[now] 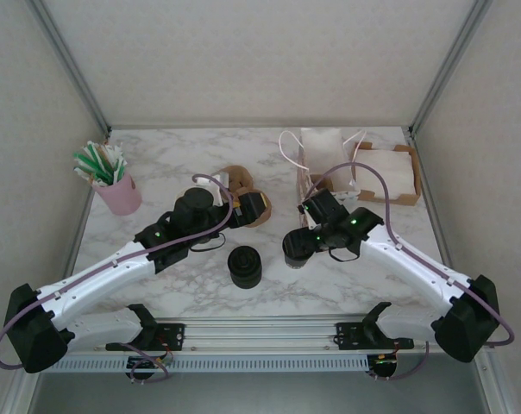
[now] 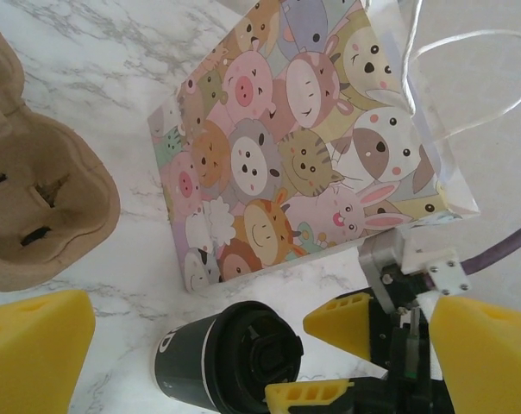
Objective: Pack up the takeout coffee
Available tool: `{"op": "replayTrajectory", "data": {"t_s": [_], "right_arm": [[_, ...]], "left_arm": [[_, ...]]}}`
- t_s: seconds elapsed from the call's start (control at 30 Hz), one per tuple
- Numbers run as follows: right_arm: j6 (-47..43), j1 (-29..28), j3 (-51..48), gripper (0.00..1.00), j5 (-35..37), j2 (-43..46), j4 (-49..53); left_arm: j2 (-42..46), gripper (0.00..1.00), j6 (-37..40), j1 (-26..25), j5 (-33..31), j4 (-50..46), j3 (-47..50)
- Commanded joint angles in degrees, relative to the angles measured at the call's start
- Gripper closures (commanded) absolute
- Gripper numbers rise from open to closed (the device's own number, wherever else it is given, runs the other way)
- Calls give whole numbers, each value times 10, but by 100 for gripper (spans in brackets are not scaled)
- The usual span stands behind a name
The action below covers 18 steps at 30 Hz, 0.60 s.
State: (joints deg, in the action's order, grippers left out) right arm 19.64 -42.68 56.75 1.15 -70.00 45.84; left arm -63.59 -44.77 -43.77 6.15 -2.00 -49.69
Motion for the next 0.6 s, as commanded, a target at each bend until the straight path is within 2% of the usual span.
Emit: {"op": "replayTrajectory", "data": {"t_s": [0.0, 0.57], "right_arm": [[-9, -16, 20, 12, 15, -10, -8], [48, -74, -13, 12, -14, 30, -8]], "left_arm": [[5, 0, 11, 7, -7, 0, 7], [-5, 0, 11, 11, 7, 17, 16]]}}
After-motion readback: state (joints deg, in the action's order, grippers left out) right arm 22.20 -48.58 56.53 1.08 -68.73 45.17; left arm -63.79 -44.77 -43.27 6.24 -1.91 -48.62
